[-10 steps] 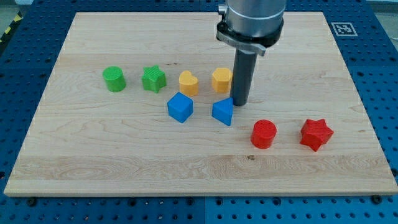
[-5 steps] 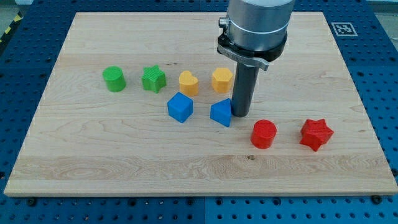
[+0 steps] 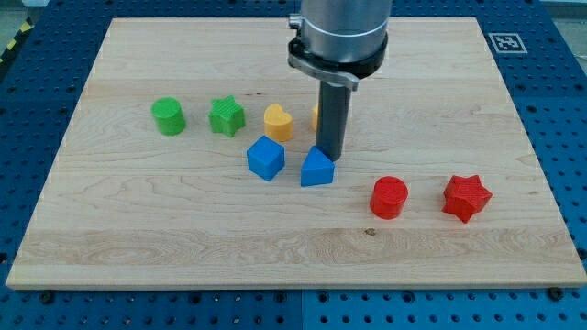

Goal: Slide the blue triangle down and left

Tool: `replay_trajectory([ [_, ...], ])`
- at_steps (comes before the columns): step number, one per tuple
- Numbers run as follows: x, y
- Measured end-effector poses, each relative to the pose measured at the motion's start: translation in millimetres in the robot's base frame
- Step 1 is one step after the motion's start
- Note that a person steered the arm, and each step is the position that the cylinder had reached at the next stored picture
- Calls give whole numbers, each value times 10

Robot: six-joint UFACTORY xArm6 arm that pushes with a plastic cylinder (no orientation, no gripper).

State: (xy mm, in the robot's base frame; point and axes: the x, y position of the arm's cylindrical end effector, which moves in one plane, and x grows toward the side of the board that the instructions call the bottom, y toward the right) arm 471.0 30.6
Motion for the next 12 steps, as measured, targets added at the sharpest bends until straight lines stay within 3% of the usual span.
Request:
replay_trajectory([
  [8, 229, 43],
  [12, 711, 55],
])
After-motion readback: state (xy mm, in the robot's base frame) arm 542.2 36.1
